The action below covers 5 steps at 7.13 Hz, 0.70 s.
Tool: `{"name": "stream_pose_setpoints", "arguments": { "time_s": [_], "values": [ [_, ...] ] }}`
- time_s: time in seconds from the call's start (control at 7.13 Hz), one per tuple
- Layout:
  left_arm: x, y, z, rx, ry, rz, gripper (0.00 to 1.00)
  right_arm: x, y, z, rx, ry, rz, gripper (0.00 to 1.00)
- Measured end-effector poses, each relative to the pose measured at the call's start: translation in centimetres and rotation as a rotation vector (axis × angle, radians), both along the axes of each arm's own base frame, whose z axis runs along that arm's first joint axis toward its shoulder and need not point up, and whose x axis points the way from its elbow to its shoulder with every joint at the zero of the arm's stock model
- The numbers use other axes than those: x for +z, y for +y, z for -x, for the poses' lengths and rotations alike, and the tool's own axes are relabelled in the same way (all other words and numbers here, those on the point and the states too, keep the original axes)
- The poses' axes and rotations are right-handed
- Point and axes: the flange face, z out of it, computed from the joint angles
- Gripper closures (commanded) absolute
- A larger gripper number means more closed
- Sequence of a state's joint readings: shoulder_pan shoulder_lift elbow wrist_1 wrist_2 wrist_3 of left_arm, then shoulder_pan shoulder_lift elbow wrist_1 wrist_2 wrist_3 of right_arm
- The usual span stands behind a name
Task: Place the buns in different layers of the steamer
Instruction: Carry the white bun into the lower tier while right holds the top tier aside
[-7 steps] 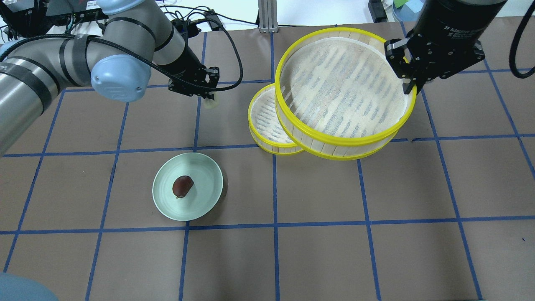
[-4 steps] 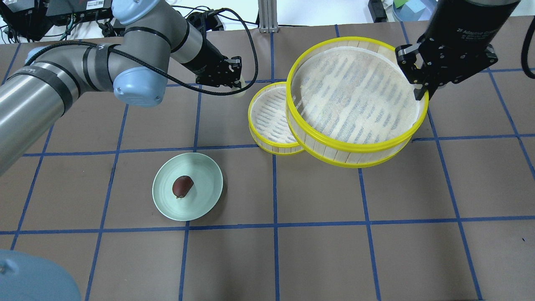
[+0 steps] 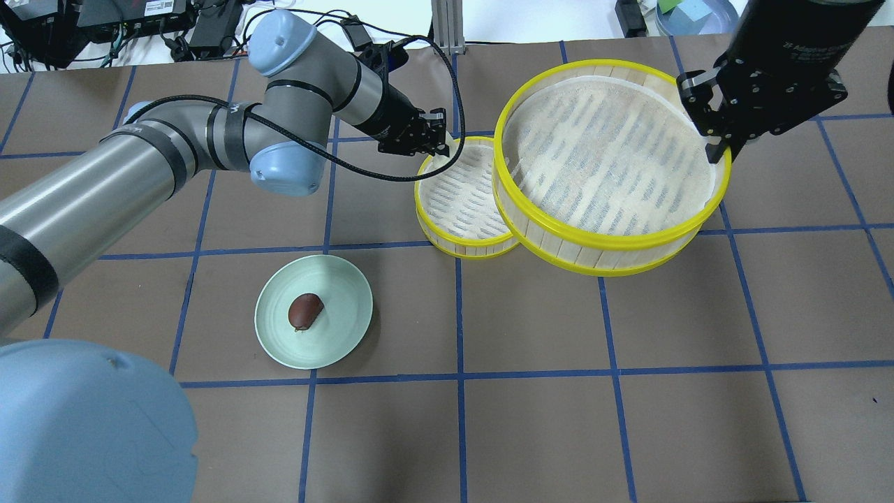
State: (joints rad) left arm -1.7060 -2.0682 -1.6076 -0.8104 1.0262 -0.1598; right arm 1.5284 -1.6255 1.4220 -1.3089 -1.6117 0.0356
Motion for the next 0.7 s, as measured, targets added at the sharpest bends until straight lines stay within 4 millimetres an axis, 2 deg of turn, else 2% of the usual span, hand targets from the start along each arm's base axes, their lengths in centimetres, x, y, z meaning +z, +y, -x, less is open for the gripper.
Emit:
{"name": "stream_pose_setpoints", "arguments": {
  "time_s": [0.14, 0.42, 0.7],
  "values": [
    [-1.2, -0.1, 0.7, -0.003, 0.005, -0.003, 0.00, 0.0, 0.0, 0.2, -0.001, -0.001, -0.003, 1.00],
    [-2.4, 0.5, 2.9, 0.008, 0.011, -0.030, 0.00, -0.2, 0.2, 0.3, -0.001, -0.002, -0.023, 1.00],
    [-1.8, 0.9, 3.8, 0.023, 0.017, -0.031, 0.00, -0.2, 0.4, 0.3, -0.002, -0.001, -0.031, 1.00]
  ]
}}
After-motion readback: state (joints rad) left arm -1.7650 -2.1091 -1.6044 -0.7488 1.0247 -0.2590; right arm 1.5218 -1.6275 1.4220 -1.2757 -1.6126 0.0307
